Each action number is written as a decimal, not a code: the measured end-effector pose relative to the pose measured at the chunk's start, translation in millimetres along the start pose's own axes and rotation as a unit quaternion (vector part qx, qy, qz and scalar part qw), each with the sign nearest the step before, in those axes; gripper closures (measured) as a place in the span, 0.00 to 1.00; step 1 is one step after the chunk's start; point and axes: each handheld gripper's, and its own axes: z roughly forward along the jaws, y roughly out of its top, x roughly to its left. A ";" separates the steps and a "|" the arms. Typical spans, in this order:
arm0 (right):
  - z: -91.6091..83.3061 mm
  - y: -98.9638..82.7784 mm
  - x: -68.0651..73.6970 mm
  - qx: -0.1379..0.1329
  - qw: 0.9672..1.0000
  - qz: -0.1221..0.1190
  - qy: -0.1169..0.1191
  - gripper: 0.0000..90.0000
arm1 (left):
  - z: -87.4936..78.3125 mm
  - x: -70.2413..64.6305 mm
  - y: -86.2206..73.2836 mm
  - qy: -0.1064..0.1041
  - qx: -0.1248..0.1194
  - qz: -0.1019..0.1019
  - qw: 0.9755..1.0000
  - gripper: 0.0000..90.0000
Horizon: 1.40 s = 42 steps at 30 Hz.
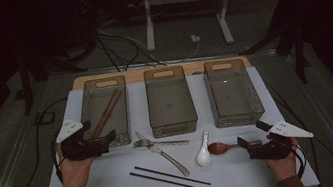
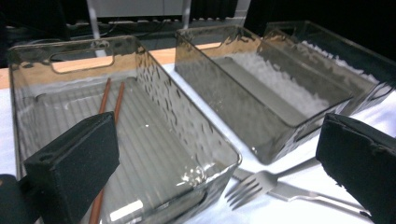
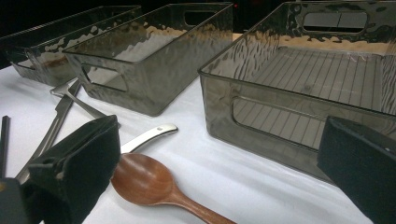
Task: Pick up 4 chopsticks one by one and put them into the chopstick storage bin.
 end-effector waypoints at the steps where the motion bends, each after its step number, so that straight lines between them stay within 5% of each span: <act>1: -0.2 0.0 0.2 0.000 1.000 0.000 0.000 0.00 | -1.6 -0.8 -1.6 -0.001 0.001 -0.001 1.000 0.01; 16: -3.1 8.4 5.5 -0.016 1.000 0.020 0.012 0.00 | -21.0 -12.7 -26.8 0.001 -0.017 0.003 1.000 0.01; 34: 18.3 46.1 44.6 0.006 0.997 -0.033 0.066 0.00 | -29.9 -20.6 -37.6 0.002 -0.028 0.002 1.000 0.01; 42: 36.0 58.1 55.8 0.012 0.995 -0.032 0.095 0.00 | -30.2 -20.9 -39.2 0.005 -0.026 0.006 1.000 0.01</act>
